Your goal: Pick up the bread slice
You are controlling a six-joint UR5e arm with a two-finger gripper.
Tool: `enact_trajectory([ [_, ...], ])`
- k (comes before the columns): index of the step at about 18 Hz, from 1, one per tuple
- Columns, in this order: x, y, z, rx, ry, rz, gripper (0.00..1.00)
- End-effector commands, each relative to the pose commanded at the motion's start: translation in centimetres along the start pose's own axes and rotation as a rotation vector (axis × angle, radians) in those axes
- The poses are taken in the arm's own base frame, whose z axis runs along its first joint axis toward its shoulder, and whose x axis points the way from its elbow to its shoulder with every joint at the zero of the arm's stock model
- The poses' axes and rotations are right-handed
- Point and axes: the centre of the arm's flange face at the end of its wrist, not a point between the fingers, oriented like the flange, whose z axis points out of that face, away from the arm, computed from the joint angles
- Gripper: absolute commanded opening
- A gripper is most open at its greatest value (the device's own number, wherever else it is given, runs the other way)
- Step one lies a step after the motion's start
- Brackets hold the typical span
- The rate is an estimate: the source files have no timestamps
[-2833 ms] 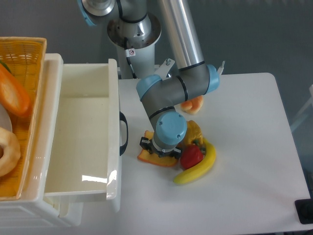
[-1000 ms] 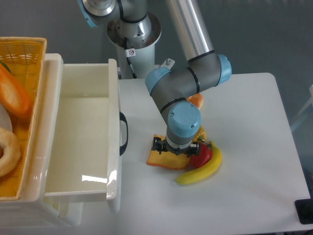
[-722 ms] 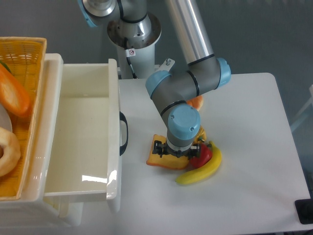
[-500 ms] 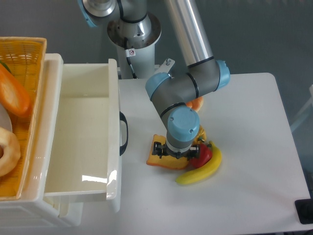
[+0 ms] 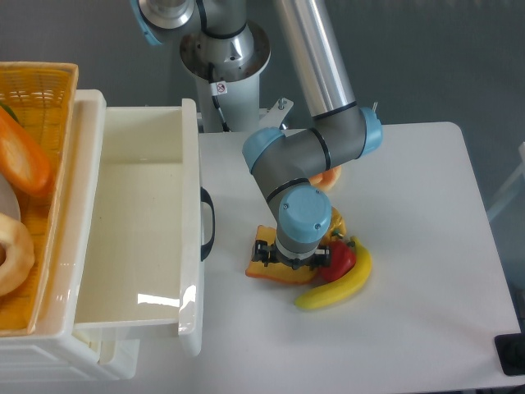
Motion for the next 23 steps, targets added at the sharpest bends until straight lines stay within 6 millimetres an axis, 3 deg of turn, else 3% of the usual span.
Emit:
enact_trajectory([
  [15,0.65,-0.38,0.95,-0.009,-0.002,0.011,1.00],
  [18,0.57,-0.32,0.87,-0.009,-0.002,0.011,0.81],
  [23,0.56,-0.32,0.28,-0.003,-0.005,0.014,0.58],
])
